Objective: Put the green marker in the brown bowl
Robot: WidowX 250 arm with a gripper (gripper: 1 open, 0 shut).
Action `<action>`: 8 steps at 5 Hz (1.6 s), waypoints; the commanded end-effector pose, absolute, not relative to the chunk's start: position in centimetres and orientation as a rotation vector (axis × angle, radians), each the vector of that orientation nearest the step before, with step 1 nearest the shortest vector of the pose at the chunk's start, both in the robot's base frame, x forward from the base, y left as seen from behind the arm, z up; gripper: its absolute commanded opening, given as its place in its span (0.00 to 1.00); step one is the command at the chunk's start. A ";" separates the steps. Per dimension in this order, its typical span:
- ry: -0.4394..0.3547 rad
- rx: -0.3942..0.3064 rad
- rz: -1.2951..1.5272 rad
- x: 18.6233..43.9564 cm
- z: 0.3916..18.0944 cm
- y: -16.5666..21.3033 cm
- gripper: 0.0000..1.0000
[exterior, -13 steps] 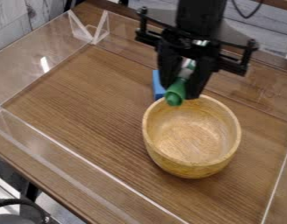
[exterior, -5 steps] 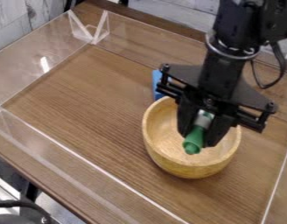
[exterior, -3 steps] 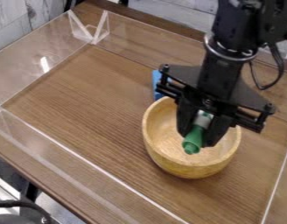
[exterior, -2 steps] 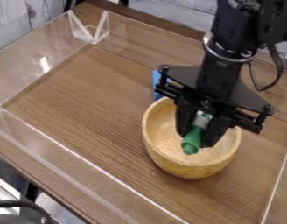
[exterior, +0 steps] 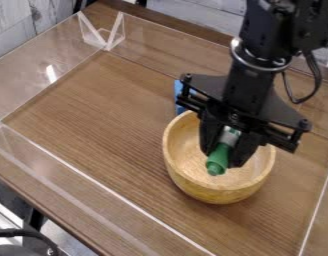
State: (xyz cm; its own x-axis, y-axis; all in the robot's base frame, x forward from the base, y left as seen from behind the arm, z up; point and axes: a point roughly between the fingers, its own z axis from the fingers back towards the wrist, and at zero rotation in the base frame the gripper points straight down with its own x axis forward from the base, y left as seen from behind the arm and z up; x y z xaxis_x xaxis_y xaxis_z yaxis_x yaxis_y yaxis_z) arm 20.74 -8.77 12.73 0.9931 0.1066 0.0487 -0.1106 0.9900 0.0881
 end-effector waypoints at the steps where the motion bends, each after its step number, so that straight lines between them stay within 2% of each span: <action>1: -0.087 0.070 0.116 21.1 13.8 -8.6 0.00; 8: -0.108 0.055 0.115 21.1 13.9 -8.5 0.00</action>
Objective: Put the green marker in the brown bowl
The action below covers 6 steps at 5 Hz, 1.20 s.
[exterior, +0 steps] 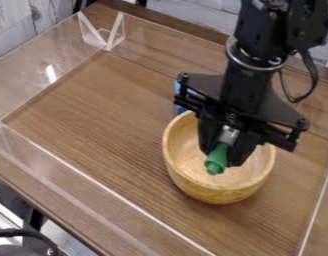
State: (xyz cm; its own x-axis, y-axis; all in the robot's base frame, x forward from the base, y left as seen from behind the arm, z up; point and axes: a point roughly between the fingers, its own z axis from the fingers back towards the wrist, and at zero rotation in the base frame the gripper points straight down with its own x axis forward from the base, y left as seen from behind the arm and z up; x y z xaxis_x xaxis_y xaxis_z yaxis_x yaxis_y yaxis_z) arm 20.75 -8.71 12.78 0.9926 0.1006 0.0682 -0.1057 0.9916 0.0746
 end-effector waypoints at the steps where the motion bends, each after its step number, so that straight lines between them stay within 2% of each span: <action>1: -0.110 0.053 0.115 21.1 13.9 -8.5 0.00; 6: -0.120 0.033 0.113 21.0 13.5 -8.3 0.00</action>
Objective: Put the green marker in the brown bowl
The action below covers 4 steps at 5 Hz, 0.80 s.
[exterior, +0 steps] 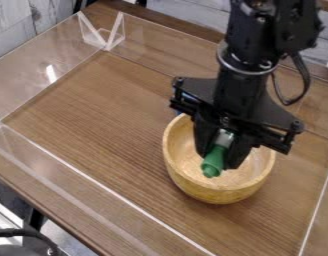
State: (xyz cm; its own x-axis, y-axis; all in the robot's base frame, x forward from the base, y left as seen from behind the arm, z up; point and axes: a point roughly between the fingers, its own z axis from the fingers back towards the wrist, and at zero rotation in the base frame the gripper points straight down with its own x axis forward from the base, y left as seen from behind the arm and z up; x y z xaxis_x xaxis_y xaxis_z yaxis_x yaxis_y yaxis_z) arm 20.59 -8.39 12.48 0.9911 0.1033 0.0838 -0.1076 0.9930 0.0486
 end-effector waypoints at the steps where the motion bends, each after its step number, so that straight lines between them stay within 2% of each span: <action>1: -0.123 0.025 0.113 21.0 13.4 -8.3 0.00; 4: -0.129 0.006 0.114 21.1 13.3 -8.0 0.00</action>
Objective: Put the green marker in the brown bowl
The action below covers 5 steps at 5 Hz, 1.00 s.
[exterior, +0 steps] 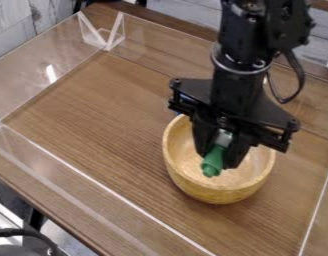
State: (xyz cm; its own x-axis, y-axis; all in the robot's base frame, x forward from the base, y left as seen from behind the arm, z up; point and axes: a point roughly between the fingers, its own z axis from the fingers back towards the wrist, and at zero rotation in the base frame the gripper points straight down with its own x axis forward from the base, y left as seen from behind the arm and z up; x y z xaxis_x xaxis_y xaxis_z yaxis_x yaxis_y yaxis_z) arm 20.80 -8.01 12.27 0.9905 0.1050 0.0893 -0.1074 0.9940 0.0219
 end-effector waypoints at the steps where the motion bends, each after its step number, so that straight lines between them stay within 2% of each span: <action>1: -0.130 0.000 0.114 21.2 13.3 -7.9 0.00; 5: -0.132 -0.020 0.113 21.5 13.2 -7.7 0.00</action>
